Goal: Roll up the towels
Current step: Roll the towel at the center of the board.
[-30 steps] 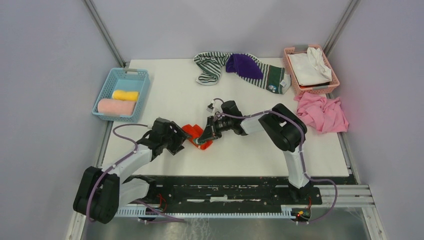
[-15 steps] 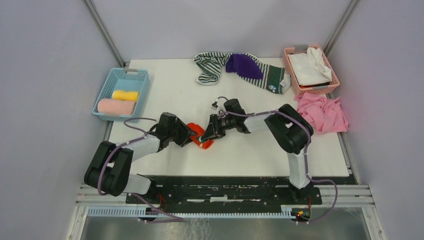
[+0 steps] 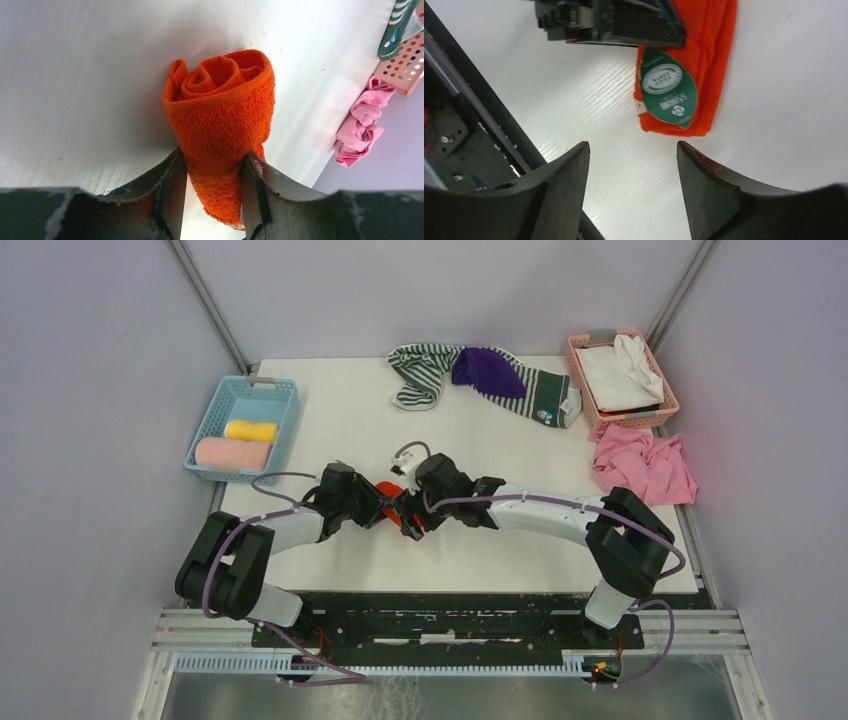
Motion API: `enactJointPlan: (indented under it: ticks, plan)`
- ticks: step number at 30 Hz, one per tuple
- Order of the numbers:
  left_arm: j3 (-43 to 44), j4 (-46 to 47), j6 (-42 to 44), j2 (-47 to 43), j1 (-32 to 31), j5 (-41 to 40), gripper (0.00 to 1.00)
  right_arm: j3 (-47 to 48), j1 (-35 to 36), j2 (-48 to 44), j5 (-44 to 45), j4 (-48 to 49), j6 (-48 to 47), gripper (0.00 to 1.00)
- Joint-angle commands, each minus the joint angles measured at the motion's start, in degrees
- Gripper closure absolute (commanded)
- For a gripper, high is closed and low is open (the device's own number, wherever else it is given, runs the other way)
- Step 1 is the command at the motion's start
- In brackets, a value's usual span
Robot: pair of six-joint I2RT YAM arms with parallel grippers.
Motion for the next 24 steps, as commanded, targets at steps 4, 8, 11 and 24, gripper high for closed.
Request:
enactJointPlan:
  ticks: [4,8,11,24]
  plan:
    - [-1.80,-10.42,3.21,3.53,-0.95,-7.34,0.53,3.21,7.89,3.08,21.29,3.98,-15.12,0.27]
    - [-1.35,-10.74,3.29,3.74,-1.44,-7.28,0.52,4.16,9.27,7.68,21.21,5.66,-18.53,0.28]
    - [-0.95,-10.75,3.24,3.83,-1.71,-7.14,0.52,3.52,9.44,10.34,20.40,7.16,-18.83,0.32]
    - [0.74,-10.47,3.43,2.25,-1.90,-4.20,0.46,0.73,5.20,13.55,9.42,9.12,-12.06,0.84]
